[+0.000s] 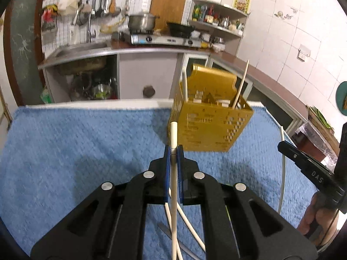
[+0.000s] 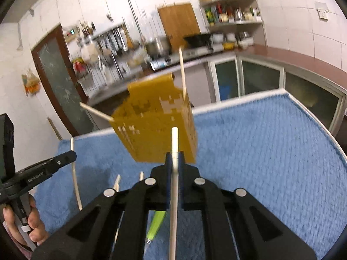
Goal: Organize utensils
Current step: 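Carry the left tool's chopstick over the holder while the right tool carries its chopstick there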
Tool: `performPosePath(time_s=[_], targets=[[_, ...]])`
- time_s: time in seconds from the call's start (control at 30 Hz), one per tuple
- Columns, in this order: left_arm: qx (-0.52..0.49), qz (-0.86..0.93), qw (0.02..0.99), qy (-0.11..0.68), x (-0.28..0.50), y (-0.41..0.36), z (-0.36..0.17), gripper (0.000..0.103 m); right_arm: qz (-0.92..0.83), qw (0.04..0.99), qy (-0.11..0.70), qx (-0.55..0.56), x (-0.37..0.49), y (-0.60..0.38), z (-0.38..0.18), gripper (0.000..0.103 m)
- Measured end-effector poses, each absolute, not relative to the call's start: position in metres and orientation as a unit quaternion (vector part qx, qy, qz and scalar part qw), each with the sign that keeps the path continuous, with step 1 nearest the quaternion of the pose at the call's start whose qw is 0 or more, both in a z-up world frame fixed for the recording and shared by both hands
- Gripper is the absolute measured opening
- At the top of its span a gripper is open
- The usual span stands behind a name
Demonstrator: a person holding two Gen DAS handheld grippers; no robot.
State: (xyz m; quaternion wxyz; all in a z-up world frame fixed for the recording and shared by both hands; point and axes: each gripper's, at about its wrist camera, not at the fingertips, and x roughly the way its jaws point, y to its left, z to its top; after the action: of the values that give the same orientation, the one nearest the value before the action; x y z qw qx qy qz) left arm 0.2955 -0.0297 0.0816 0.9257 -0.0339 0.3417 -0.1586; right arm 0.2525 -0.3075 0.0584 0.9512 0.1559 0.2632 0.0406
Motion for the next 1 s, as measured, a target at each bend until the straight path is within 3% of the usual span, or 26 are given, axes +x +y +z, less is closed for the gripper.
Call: performPosePath(time_s=[0.47,0.67,1.0], targets=[[-0.041,-0.188,0.952,0.24,0.318,-0.053,0.171,0.004,0.04,0.987,0.121,0.103,0.274,-0.306,0.119,0.006],[-0.032,-0.197,0.966,0.163,0.329,-0.073,0.205,0.004,0.037,0.997,0.005,0.064,0.286,-0.296,0.155,0.006],[-0.051,-0.184,0.98,0.055,0.354,-0.093,0.207,0.004,0.035,0.989,-0.121,0.073,0.296,-0.289,0.172,0.006]])
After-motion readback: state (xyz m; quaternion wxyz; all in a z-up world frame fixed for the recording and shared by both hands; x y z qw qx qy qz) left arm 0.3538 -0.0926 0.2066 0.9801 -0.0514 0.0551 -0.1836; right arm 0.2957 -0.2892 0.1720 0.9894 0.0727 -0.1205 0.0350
